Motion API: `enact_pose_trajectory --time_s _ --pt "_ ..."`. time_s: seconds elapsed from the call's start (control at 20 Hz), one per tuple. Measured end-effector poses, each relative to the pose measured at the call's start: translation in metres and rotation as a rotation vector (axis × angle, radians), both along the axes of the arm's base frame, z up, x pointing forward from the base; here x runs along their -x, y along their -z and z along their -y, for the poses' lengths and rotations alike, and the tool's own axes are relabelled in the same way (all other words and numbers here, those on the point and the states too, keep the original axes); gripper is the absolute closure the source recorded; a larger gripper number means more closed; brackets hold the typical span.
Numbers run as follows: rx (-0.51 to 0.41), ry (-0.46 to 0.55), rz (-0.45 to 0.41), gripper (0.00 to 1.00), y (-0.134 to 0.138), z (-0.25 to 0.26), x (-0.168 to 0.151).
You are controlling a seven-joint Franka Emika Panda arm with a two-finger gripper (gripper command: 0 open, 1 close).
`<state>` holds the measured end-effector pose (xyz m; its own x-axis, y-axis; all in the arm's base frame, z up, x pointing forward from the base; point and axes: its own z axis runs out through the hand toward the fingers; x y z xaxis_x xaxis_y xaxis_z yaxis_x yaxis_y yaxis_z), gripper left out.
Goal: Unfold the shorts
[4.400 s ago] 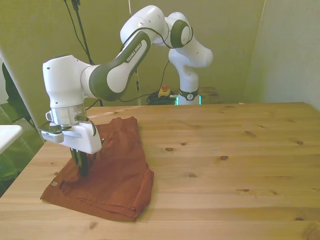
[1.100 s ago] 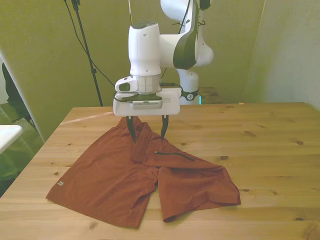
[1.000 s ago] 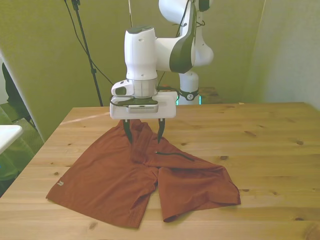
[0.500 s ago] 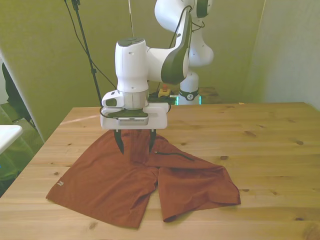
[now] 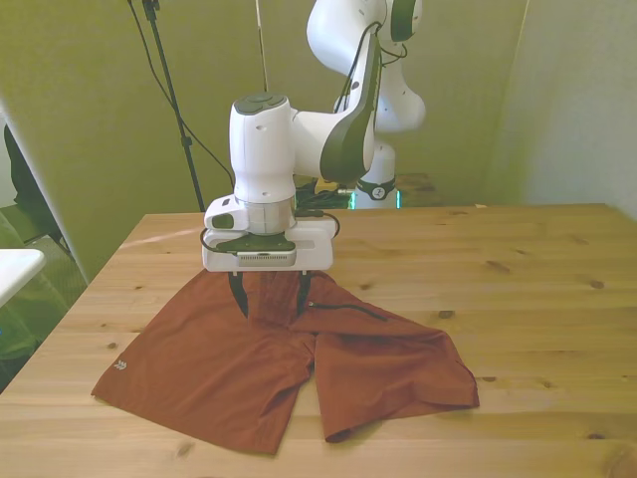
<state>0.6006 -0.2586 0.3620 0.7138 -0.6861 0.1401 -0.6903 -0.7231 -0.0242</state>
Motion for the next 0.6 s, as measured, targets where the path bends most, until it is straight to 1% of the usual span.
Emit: enact_pose_trajectory --time_s 0.6 --pt "-0.006 0.0 -0.006 1.0 0.0079 -0.0004 -0.0014"
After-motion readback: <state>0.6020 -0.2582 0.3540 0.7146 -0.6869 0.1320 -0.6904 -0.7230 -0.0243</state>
